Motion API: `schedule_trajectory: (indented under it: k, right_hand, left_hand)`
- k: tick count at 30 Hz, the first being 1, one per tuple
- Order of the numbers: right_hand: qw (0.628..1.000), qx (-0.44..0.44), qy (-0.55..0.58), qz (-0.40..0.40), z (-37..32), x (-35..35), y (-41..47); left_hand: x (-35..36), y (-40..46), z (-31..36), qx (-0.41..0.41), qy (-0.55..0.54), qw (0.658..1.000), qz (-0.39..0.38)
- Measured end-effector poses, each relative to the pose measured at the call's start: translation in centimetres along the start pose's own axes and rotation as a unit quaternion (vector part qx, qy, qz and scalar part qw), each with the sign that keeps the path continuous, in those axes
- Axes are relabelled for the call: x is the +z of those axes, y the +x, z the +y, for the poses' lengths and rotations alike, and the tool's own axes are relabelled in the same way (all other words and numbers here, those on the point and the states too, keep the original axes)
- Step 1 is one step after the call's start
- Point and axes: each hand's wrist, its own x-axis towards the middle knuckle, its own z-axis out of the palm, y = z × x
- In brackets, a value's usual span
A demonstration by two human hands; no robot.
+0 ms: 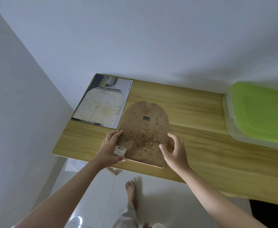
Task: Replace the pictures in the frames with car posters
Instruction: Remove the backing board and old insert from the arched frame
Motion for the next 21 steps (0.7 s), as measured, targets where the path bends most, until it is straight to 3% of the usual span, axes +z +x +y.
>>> schedule_trajectory:
  k: [7, 17, 21]
  right_hand:
    - [0.999, -0.046, -0.021, -0.015, -0.9, 1.5, -0.1]
    - [1.0, -0.011, -0.009, 0.021, -0.9, -0.2, 3.0]
    - [0.998, 0.039, -0.005, 0.047, -0.4, -2.8, 4.2]
  left_hand:
    - [-1.0, 0.4, -0.3, -0.008, -0.004, 1.0, 0.007]
    - [-3.5, 5.2, 3.5, 0.091, 0.033, 0.995, 0.011]
    - [-2.6, 8.3, 6.3, 0.115, -0.008, 0.993, -0.037]
